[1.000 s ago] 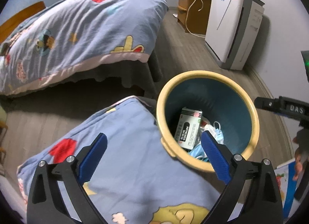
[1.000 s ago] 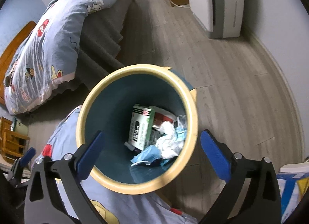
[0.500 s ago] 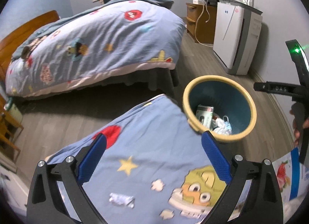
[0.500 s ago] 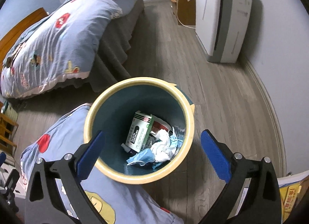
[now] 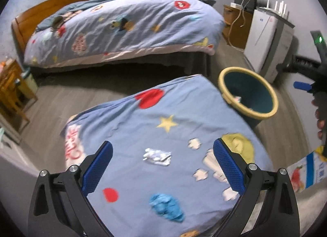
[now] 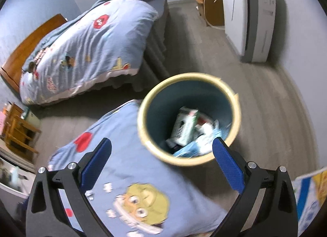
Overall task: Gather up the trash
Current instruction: 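Move both tools back over the blue tissue and blister pack on the pillow, then grasp the blue crumpled tissue with the left tool while the right tool grasps the silver blister pack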
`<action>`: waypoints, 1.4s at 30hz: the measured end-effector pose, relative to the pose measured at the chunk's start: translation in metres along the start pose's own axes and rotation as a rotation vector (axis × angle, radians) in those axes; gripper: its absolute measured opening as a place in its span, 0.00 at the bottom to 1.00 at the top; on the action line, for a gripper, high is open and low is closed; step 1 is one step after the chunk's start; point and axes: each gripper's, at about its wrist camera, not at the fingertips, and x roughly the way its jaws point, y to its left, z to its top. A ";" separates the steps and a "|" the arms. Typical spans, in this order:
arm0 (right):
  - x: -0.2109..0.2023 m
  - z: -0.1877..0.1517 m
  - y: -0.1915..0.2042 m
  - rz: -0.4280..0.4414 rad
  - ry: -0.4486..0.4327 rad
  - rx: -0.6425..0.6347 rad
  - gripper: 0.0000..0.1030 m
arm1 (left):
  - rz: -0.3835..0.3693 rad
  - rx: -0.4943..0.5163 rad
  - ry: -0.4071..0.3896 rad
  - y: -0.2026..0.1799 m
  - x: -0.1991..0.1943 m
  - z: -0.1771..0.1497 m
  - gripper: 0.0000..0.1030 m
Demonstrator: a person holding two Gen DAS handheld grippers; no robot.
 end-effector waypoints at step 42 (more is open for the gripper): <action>0.063 -0.082 0.133 0.010 0.103 -0.471 0.94 | -0.012 0.066 0.183 0.071 0.036 0.007 0.29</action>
